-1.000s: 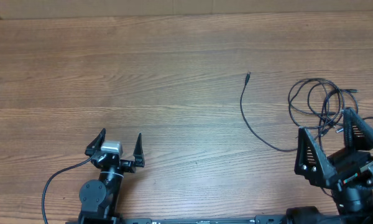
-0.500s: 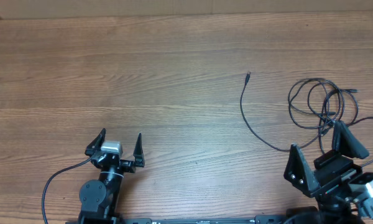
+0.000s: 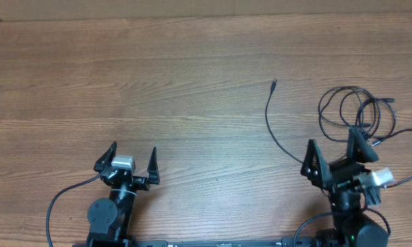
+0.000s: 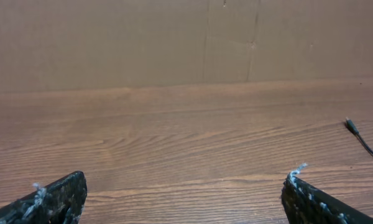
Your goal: Untangle cables
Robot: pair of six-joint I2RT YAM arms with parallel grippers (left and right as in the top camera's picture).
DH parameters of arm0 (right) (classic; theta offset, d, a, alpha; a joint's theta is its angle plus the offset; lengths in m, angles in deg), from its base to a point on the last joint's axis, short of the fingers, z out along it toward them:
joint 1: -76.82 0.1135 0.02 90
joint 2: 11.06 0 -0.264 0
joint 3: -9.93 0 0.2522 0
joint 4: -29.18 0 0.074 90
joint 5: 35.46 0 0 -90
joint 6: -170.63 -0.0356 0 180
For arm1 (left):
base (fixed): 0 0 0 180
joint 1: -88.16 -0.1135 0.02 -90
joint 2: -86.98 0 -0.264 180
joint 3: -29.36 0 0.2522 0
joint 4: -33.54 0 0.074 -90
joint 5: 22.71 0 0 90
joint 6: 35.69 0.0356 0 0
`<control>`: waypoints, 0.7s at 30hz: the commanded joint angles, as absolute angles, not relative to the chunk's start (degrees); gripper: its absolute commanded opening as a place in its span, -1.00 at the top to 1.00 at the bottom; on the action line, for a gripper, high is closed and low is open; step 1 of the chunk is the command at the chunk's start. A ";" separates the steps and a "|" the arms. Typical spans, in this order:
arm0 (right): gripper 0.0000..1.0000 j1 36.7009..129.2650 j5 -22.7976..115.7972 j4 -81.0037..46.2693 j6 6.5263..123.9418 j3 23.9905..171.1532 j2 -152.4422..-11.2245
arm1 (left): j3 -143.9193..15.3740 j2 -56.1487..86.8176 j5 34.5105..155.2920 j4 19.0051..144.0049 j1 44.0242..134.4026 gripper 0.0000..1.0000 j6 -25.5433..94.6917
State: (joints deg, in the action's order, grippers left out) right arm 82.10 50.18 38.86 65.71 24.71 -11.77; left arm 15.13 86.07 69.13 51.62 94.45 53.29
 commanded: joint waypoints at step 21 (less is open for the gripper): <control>-1.00 81.84 56.17 10.77 79.42 24.14 -11.22 | 15.35 86.71 68.76 51.72 94.51 -0.99 54.54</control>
